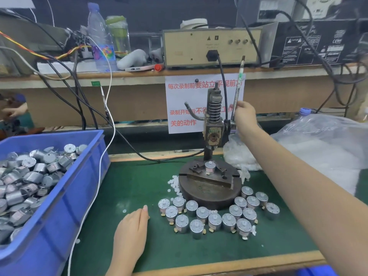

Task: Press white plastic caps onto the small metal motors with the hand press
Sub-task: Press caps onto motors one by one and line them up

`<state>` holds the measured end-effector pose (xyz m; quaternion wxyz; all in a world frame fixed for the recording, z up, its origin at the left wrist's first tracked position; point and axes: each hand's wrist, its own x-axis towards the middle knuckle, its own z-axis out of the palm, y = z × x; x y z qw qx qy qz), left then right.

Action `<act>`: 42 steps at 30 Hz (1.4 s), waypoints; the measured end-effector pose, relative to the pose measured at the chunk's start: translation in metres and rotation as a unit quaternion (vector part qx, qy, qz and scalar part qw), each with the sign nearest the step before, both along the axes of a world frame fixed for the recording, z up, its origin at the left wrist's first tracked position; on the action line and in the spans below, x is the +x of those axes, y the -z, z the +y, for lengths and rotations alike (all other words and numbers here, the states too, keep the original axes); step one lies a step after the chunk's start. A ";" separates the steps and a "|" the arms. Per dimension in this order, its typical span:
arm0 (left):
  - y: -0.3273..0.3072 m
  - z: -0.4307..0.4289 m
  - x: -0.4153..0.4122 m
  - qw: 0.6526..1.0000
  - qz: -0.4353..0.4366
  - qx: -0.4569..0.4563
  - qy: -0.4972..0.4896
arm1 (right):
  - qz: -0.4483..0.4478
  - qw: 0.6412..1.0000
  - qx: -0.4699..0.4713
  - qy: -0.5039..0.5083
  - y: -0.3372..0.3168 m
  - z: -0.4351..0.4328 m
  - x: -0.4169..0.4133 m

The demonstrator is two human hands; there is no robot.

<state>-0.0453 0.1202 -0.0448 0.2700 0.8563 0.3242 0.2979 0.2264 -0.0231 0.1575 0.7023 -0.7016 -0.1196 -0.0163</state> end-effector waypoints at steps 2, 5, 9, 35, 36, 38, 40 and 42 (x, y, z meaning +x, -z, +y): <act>-0.001 0.000 -0.001 1.000 0.006 -0.005 -0.002 | 0.015 0.999 0.030 0.007 -0.012 0.007 -0.002; -0.004 -0.002 -0.002 1.000 0.010 -0.007 -0.004 | 0.011 0.996 0.089 0.016 -0.013 0.006 -0.009; -0.007 -0.005 -0.001 0.999 -0.014 -0.039 -0.011 | -0.056 0.986 0.155 0.010 -0.005 -0.004 -0.031; -0.014 -0.010 0.031 0.988 -0.073 -0.131 -0.023 | -0.177 0.983 0.042 -0.026 0.033 -0.016 -0.045; -0.015 -0.013 0.034 0.987 -0.083 -0.133 -0.016 | -0.176 0.984 0.035 -0.025 0.031 -0.016 -0.043; -0.015 -0.019 0.039 0.988 -0.087 -0.124 -0.002 | -0.168 0.985 0.024 -0.033 0.025 -0.016 -0.042; -0.011 -0.025 0.042 0.990 -0.088 -0.112 0.005 | -0.144 0.988 0.026 -0.046 0.023 -0.016 -0.041; -0.005 -0.028 0.042 0.993 -0.076 -0.091 0.015 | -0.103 0.993 0.035 -0.034 0.031 -0.016 -0.038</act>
